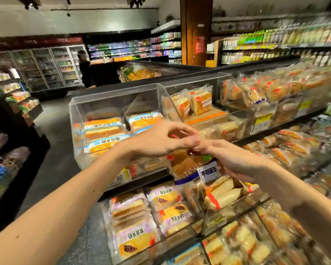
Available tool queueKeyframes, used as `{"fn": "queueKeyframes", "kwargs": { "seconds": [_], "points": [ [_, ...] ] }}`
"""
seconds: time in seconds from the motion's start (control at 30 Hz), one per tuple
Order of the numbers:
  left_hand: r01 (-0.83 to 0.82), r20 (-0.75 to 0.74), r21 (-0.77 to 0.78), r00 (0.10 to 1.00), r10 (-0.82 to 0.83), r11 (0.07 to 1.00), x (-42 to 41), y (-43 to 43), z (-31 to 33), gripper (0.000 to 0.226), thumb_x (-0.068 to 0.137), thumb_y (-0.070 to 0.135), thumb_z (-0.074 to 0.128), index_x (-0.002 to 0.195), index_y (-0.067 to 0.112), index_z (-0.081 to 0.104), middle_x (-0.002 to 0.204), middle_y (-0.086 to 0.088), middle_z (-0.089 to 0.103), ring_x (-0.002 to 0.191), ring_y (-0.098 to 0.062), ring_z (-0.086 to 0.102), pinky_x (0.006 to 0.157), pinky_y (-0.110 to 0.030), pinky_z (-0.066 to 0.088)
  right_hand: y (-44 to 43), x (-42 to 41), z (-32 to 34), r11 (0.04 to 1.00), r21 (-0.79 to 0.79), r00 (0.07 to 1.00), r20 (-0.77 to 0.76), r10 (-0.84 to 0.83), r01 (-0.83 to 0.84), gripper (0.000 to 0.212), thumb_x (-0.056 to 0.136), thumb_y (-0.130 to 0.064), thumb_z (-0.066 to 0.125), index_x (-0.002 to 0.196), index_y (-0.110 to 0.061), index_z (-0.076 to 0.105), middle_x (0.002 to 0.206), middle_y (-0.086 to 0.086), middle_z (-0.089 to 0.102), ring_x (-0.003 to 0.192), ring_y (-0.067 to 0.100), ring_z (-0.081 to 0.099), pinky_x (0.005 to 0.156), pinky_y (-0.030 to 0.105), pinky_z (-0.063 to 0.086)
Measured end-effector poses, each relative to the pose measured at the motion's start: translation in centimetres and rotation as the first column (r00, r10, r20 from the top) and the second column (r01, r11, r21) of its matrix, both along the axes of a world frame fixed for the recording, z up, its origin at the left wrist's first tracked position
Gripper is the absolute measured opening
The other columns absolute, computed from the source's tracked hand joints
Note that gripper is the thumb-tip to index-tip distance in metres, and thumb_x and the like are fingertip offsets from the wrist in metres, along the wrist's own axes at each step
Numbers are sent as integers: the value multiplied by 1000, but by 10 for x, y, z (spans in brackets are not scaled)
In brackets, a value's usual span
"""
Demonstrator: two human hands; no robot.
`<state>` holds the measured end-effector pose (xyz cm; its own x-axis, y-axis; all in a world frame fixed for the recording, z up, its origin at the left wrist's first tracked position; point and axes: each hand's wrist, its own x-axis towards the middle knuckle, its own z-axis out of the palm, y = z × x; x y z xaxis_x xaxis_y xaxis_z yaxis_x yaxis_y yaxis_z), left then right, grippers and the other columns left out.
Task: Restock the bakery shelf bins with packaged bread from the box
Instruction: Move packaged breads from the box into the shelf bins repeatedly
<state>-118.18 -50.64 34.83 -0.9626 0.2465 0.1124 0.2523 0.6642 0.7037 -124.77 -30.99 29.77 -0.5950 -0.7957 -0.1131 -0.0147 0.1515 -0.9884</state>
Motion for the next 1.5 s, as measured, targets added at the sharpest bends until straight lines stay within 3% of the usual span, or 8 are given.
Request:
{"fn": "queueKeyframes", "kwargs": {
  "seconds": [0.23,0.47,0.63,0.73,0.87,1.0,1.2,1.5],
  "points": [
    [176,143,-8,974,-173,984,3,43,-74,34,84,43,76,114,28,72,103,1,74,92,-16,67,85,-44,54,62,21,-43,962,250,994,-35,-105,110,86,60,-74,76,130,-27,62,123,-2,70,108,11,68,99,38,52],
    [133,89,-7,987,-132,991,-8,133,-110,23,99,27,58,114,18,72,105,9,72,89,6,58,81,-16,45,171,25,-75,978,139,967,182,-178,154,32,76,-38,68,105,-29,61,96,-17,75,89,7,73,86,51,58],
    [191,203,-89,964,-170,977,-42,241,-139,29,100,32,54,118,19,72,106,14,71,89,10,58,79,-15,48,259,3,-115,972,122,977,38,-209,203,73,66,-62,75,126,-25,58,120,0,70,109,14,68,80,33,57],
    [156,179,-75,974,-141,985,-68,304,-156,24,98,33,59,110,20,74,103,5,75,89,2,61,83,-24,49,310,-6,-131,950,92,955,-55,-293,297,61,73,-55,72,120,-18,61,117,8,70,109,18,67,91,35,55],
    [1,40,123,999,-6,992,-105,370,-169,18,99,27,58,108,20,71,96,3,73,80,7,63,76,-17,52,380,-36,-139,870,16,867,-83,-491,493,37,80,-47,71,106,-21,63,102,6,73,92,15,70,75,33,57],
    [-226,281,509,956,88,831,-133,421,-181,8,100,26,52,105,29,59,97,-6,66,77,-12,72,64,-34,60,436,-65,-151,744,-12,743,-42,-668,668,27,94,-38,65,111,-18,62,105,12,71,89,17,68,77,41,56],
    [-114,465,550,865,-190,828,-185,480,-206,48,83,33,69,124,31,45,96,-8,71,75,-25,67,65,-36,60,489,-128,-174,652,12,649,75,-757,758,29,96,-40,61,118,-21,59,106,7,74,92,21,74,79,43,59],
    [-117,350,501,933,-77,858,-339,532,-239,69,73,19,85,130,21,46,122,4,61,96,4,68,79,-15,52,521,-285,-188,639,89,637,53,-769,764,27,95,-41,62,115,-22,60,105,4,74,94,21,72,82,41,59]
  ]
}}
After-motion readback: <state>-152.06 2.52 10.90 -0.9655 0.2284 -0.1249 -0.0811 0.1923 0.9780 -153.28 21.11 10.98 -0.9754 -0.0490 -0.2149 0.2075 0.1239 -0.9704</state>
